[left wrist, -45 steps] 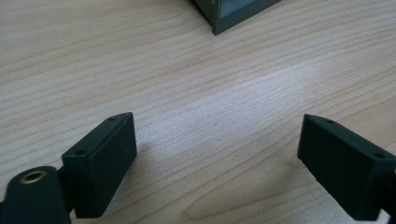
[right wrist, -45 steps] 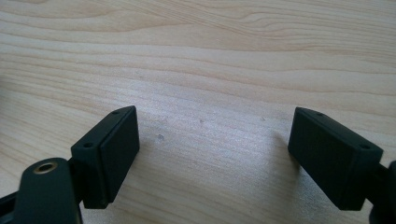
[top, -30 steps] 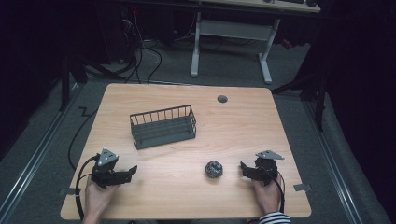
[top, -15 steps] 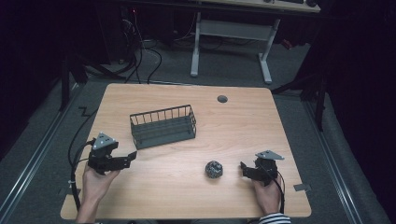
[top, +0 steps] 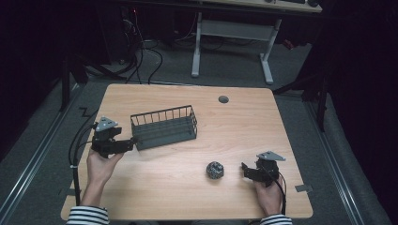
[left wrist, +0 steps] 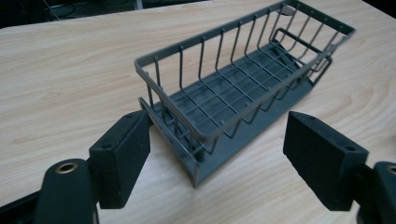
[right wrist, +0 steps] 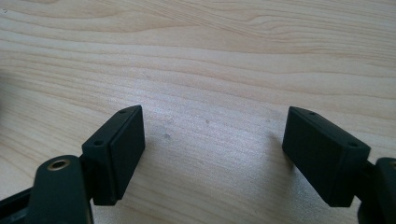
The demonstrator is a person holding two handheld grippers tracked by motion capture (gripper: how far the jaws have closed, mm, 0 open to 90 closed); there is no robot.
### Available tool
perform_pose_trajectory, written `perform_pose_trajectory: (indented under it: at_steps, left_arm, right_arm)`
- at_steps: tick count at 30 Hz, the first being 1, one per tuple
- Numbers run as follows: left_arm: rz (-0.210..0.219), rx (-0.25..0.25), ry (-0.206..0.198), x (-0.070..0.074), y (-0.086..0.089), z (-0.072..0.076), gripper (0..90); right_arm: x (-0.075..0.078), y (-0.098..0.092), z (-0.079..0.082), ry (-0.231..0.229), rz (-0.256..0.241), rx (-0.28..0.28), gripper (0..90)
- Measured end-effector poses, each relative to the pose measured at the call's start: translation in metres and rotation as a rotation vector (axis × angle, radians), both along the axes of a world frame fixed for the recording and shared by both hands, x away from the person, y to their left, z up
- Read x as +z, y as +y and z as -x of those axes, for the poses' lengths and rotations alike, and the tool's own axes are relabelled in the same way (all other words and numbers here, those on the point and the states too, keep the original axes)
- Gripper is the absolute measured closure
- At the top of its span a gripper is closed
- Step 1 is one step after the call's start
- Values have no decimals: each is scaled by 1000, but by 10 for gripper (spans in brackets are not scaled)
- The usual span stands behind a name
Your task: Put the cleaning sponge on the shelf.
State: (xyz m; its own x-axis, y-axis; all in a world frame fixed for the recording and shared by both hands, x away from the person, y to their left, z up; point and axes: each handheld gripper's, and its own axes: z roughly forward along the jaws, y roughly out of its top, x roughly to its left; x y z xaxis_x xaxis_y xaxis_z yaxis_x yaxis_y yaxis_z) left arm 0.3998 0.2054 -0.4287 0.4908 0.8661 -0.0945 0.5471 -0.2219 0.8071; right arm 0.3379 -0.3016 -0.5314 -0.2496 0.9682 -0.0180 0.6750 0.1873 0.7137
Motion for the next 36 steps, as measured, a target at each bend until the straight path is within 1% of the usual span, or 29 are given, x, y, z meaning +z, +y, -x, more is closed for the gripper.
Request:
perform_pose_trajectory:
  at_steps: [1, 4, 6, 7, 8, 11, 14, 16, 17, 18, 19, 20, 27, 30, 31, 33, 36]
  left_arm:
    - [3, 4, -2, 0, 0, -2, 237]
    - [-15, 31, 21, -4, -3, -14, 246]
    - [-17, 34, 25, -5, -3, -17, 251]
    - [-2, 48, 29, -7, -3, -22, 264]
    - [-2, 48, 29, -7, -3, -22, 268]
    - [21, 65, 37, -11, -3, -30, 281]
    - [19, 78, 38, -12, -4, -36, 301]
    - [26, 86, 35, -12, -4, -40, 312]
    - [26, 95, 39, -14, -4, -41, 325]
    - [15, 109, 51, -17, -3, -44, 336]
    - [15, 109, 51, -17, -3, -44, 339]
    - [12, 113, 60, -19, -3, -45, 339]
    - [7, 105, 78, -25, -7, -50, 434]
    - [18, 102, 67, -27, -8, -50, 499]
    - [37, 98, 56, -28, -9, -49, 521]
    - [42, 101, 56, -29, -8, -49, 534]
    - [43, 106, 56, -34, -7, -48, 584]
  right_arm:
    - [0, 0, 0, 0, 0, 0, 210]
    - [0, 0, 0, 0, 0, 0, 211]
    - [0, 0, 0, 0, 0, 0, 210]
    - [0, 0, 0, 0, 0, 0, 210]
    - [0, 0, 0, 0, 0, 0, 210]
    - [0, 0, 0, 0, 0, 0, 210]
    - [0, 0, 0, 0, 0, 1, 210]
    - [0, 0, 0, 0, -1, 1, 210]
    - [0, 0, 0, 0, 0, 1, 210]
    - [0, 0, 0, 0, 0, 2, 210]
    - [0, 0, 0, 0, 0, 2, 210]
    - [0, 0, 0, 0, -1, 2, 211]
    - [0, 0, 0, 0, -1, 4, 210]
    - [0, 0, 0, -1, 1, 8, 210]
    - [0, 0, 0, -2, 1, 9, 210]
    - [0, 0, 0, -2, 1, 9, 210]
    - [0, 0, 0, 0, 0, 7, 210]
